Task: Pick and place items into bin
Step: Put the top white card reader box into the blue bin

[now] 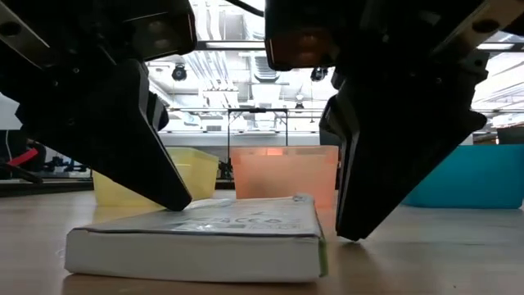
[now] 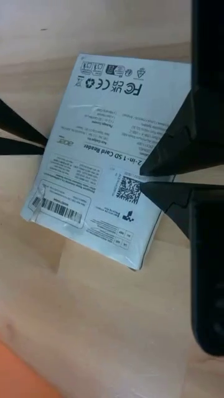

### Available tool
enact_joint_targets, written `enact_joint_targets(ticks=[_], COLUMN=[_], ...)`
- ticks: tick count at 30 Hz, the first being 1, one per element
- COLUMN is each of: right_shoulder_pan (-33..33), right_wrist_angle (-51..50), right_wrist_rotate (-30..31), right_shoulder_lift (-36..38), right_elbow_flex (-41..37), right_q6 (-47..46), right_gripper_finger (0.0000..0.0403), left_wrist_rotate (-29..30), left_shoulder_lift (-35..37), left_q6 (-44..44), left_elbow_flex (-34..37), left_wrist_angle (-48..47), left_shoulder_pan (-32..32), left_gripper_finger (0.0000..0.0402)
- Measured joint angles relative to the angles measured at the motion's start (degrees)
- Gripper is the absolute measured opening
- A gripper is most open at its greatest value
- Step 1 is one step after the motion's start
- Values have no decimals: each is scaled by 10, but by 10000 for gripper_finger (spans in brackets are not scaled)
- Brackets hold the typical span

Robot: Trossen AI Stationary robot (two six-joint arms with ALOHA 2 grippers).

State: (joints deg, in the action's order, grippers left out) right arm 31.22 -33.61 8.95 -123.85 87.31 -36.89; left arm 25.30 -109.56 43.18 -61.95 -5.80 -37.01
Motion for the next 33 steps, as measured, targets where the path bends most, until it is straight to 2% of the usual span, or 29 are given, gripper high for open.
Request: enact_joint_targets(ticks=[8, 15, 33], right_shoulder_pan=[-6, -12, -11], right_wrist_angle=[84, 82, 77], right_wrist_rotate=[-1, 22, 46], right_shoulder_lift=[0, 0, 6], right_elbow_flex=[-23, -22, 51], right_q6=[13, 11, 58], right_gripper_finger=[13, 13, 13], left_wrist_rotate=[-2, 0, -10], left_shoulder_lift=[0, 1, 17], left_q6=[15, 30, 30], left_elbow_flex=[1, 6, 9], left_wrist_angle=[-7, -8, -17], left_shoulder_pan=[0, -2, -7], left_gripper_finger=[11, 11, 11])
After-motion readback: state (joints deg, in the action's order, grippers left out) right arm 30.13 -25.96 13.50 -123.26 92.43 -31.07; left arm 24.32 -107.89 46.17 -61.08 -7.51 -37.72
